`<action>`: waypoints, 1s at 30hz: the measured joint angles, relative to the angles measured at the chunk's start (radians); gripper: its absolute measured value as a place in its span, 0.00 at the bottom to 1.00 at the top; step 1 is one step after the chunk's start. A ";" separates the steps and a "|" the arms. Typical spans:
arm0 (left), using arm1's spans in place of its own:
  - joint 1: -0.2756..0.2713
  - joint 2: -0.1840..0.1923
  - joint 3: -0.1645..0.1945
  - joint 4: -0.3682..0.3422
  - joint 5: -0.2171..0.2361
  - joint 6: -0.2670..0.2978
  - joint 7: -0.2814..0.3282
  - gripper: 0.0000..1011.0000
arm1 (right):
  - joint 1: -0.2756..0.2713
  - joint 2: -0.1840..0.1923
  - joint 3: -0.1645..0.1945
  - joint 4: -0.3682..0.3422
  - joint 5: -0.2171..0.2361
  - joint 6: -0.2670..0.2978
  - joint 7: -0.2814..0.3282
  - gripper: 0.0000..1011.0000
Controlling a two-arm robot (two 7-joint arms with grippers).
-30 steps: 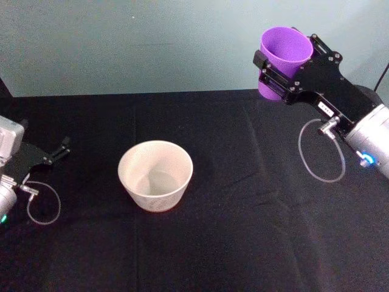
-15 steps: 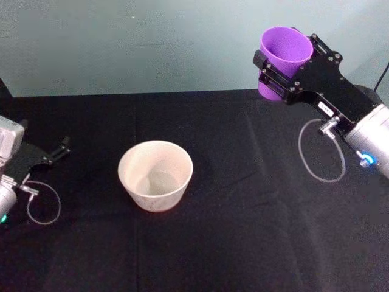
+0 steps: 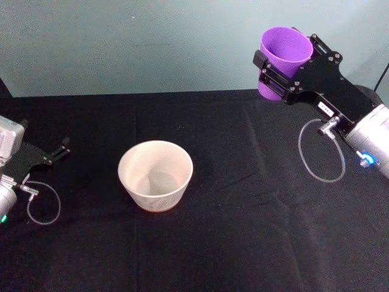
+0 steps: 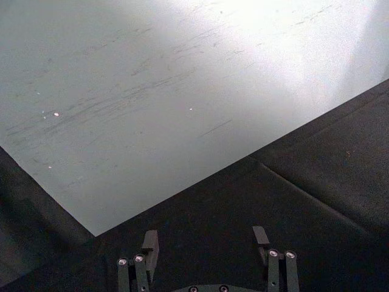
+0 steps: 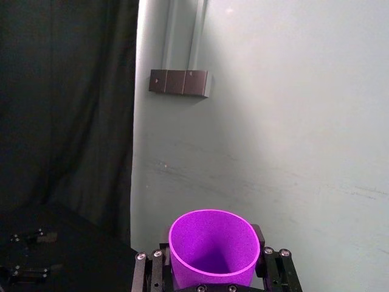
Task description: Pick up the cup and pour the mung beans from the cup into the bowl.
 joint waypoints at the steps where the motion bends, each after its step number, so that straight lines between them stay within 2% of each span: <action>1: 0.000 0.000 0.000 0.000 0.000 0.000 0.000 0.99 | 0.000 0.000 0.000 0.000 0.000 0.000 0.000 0.74; 30: 0.000 0.000 0.000 0.000 0.000 0.000 0.000 0.99 | 0.000 0.000 0.000 0.000 0.000 0.000 0.000 0.74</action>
